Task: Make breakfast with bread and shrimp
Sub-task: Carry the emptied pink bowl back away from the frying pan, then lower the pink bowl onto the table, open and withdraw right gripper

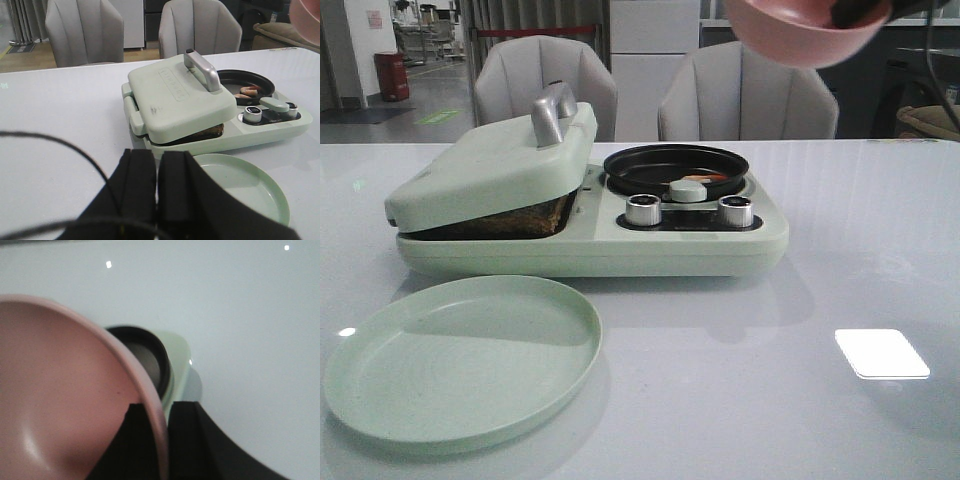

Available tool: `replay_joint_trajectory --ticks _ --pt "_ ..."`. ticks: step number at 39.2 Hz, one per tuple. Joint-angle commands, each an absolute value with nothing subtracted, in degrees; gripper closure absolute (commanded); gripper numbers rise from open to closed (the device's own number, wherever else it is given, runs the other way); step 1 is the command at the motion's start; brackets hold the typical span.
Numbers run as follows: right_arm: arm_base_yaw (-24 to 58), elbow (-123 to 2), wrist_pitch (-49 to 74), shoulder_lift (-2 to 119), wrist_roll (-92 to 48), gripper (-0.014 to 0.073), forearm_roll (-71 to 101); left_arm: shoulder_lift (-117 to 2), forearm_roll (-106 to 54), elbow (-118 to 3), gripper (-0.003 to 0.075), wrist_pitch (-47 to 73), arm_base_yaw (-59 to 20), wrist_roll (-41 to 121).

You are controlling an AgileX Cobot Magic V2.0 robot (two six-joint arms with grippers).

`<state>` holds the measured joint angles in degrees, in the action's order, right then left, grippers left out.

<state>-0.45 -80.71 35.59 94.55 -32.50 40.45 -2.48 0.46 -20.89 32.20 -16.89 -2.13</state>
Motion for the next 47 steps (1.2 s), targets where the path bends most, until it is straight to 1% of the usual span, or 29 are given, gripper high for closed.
replay_joint_trajectory --ticks 1,7,11,15,24,29,42,44,47 --pt "-1.8 -82.8 40.9 89.9 -29.0 0.0451 30.9 -3.2 0.0 -22.4 0.0586 28.0 -17.0 -2.5" --pt "-1.9 -82.4 42.7 89.0 -10.4 0.0451 10.1 -3.2 0.0 -22.4 0.0585 28.0 -17.0 -2.5" --pt "-1.9 -81.0 44.0 89.0 -3.0 0.0451 6.3 -3.2 0.0 -22.4 0.0585 28.0 -17.0 -2.5" --pt "-1.9 -78.1 44.1 89.0 -2.9 0.0451 6.7 -3.2 0.0 -22.4 0.0585 28.0 -17.0 -2.5" --pt "-1.9 -71.9 39.4 92.2 -2.6 0.0451 8.9 -3.2 0.0 -22.4 0.0586 28.0 -17.0 -2.5" --pt "-1.9 -71.7 39.0 94.8 -2.6 0.0451 13.1 -3.2 0.0 -22.4 0.0586 28.0 -17.0 -2.5" --pt "-1.9 -71.7 38.2 101.9 -2.8 0.0447 13.0 -3.2 0.0 -22.4 0.0586 28.0 -17.0 -2.5" --pt "-1.9 -71.7 37.9 102.2 -2.9 0.0426 12.8 -3.2 0.0 -22.4 0.0586 28.0 -17.0 -2.5" --pt "-1.9 -71.7 37.9 102.4 -4.1 0.0354 12.8 -3.2 0.0 -22.4 0.0585 28.0 -17.0 -2.5"
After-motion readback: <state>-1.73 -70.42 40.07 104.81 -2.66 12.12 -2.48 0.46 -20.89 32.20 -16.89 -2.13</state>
